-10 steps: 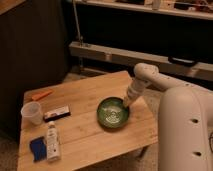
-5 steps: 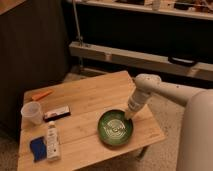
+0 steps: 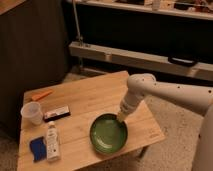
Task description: Drag the ceramic bowl in a circle
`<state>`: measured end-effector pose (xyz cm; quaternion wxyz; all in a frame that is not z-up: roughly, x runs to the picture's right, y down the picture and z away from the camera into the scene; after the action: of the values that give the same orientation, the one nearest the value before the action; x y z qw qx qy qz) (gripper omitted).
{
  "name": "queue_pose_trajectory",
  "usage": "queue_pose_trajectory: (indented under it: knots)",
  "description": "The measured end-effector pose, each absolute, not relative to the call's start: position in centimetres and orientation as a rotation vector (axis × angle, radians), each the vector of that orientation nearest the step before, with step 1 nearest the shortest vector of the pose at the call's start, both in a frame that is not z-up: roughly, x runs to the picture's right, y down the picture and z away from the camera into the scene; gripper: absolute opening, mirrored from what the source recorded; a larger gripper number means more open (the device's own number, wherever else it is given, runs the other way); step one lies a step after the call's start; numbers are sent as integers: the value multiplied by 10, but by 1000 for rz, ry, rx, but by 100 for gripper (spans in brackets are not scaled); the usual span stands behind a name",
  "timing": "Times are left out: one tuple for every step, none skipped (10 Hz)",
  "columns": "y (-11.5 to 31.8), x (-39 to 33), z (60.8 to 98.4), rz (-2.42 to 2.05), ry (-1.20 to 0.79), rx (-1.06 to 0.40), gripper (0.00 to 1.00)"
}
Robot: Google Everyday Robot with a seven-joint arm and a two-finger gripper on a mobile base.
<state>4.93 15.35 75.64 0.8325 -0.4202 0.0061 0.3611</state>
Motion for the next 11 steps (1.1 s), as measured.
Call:
queue_pose_trajectory:
  knots:
    - [154,32,754,733,-6,-892,0]
    - [154,18,752,713,-17,-892,0]
    - [154,-4,750,681,-33,-892,0]
    - [153,-15,753,670,-35,-895,0]
    - [149,-28,758,668,-37,-896,0]
    - [144,-47,767,662,-36,-900,0]
    - [140,-59,776,660,-31,-908,0]
    - [136,-69,784,662,-25,-915,0]
    - [128,-84,795,669,-22,-923,0]
    - [121,-91,802,676,-20,-928,0]
    - [112,-97,812,688,-16,-934,0]
